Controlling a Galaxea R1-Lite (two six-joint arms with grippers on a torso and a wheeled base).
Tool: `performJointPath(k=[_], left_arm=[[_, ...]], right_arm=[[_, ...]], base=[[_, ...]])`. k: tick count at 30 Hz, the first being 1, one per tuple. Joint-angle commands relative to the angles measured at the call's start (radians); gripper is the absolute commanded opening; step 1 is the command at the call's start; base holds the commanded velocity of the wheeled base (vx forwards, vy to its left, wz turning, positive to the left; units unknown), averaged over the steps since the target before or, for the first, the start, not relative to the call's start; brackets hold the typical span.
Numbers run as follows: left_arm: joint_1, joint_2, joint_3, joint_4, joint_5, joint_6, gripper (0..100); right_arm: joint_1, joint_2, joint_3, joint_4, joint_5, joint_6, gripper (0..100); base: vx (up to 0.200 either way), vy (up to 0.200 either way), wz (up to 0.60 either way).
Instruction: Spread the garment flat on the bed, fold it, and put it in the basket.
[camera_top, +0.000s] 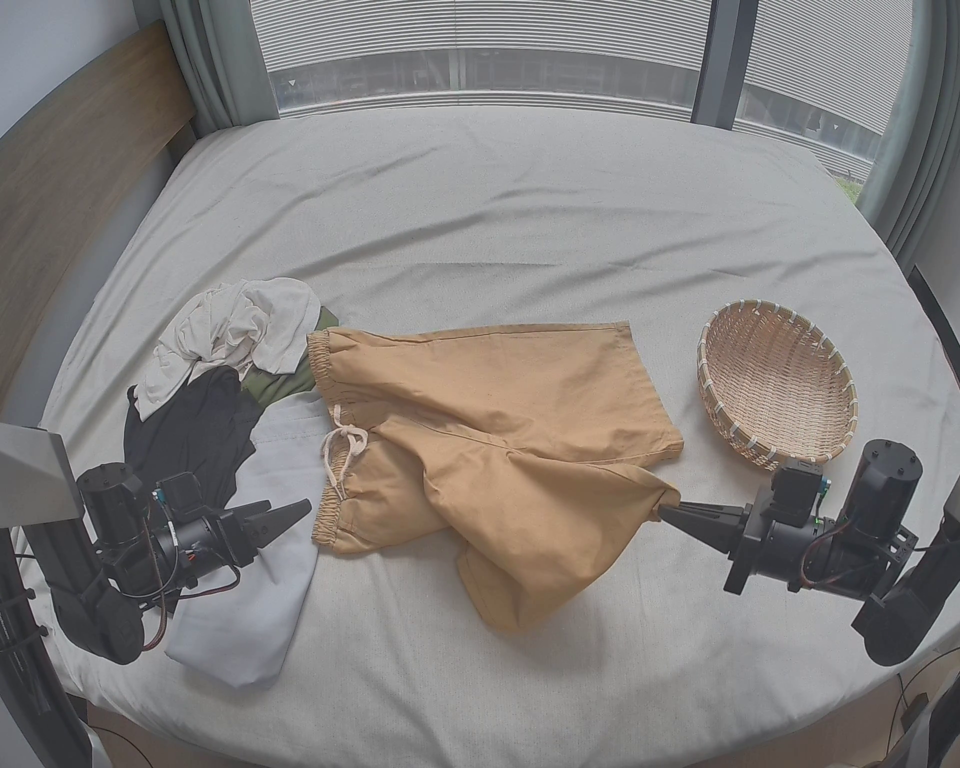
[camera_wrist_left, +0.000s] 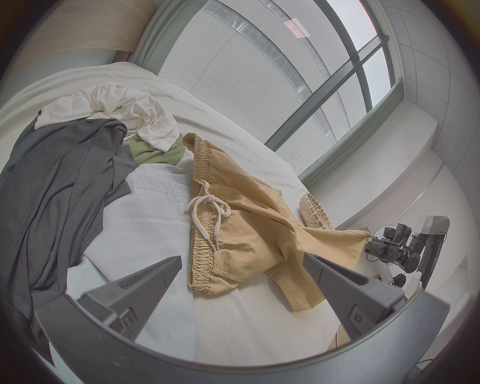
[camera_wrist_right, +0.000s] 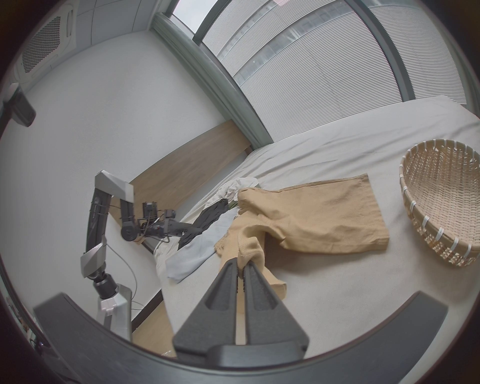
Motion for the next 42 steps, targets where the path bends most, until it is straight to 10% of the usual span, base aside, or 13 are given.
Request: performJointPath(k=[1, 20, 36, 37, 42], left_arm=[[0.0, 0.005, -0.001, 0.0, 0.001, 0.001, 100], [-0.006, 0.014, -0.013, 0.0, 0.006, 0.006, 100], [-0.014, 0.031, -0.015, 0.0, 0.006, 0.004, 100], [-0.014, 0.034, -0.012, 0.0, 0.006, 0.006, 100], [-0.014, 0.062, -0.007, 0.0, 0.006, 0.016, 100]], right_arm=[[-0.035, 0.125, -0.078, -0.006, -0.004, 0.01, 0], [-0.038, 0.51, -0.71, 0.106, -0.148, 0.145, 0], [-0.024, 0.577, -0.862, 0.17, -0.242, 0.15, 0], [-0.022, 0.568, -0.847, 0.161, -0.254, 0.15, 100], [-0.007, 0.419, -0.664, 0.158, -0.262, 0.148, 100]], base=[[0.0, 0.0, 0.0], [0.0, 0.0, 0.0], [0.0, 0.0, 0.0], [0.0, 0.0, 0.0], [0.0, 0.0, 0.0]])
